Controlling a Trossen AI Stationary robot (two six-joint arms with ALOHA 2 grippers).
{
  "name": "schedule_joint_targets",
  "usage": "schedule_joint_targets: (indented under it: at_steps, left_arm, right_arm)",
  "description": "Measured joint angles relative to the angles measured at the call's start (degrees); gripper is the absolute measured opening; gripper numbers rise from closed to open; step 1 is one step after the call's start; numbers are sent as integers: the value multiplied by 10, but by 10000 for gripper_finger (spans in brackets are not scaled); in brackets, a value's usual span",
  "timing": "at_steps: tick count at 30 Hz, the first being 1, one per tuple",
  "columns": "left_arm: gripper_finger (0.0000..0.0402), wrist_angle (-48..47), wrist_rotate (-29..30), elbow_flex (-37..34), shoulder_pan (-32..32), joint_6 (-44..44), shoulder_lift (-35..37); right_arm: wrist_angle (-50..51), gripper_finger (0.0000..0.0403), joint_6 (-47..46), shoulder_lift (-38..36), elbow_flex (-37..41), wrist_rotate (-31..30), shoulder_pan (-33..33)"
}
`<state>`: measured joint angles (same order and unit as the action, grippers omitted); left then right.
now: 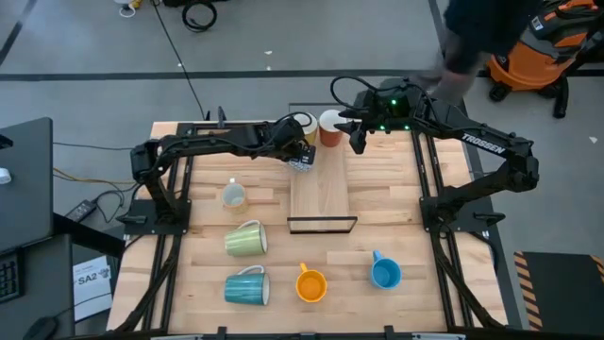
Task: Place coffee mugs
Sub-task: Put the blue patterned mug on the shelf, then put the yellow patterned mug on the shelf
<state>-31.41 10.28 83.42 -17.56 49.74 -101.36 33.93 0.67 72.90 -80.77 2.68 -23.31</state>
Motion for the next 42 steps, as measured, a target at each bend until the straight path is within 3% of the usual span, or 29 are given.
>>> schedule_joint_targets:
  at_steps: [37,42]
  left_arm:
    - [99,43,0,0,5,-14,0]
    - [99,44,0,0,-1,-92,2]
  right_arm:
    - [0,186,10,0,0,0,0]
    - [11,185,10,0,0,0,0]
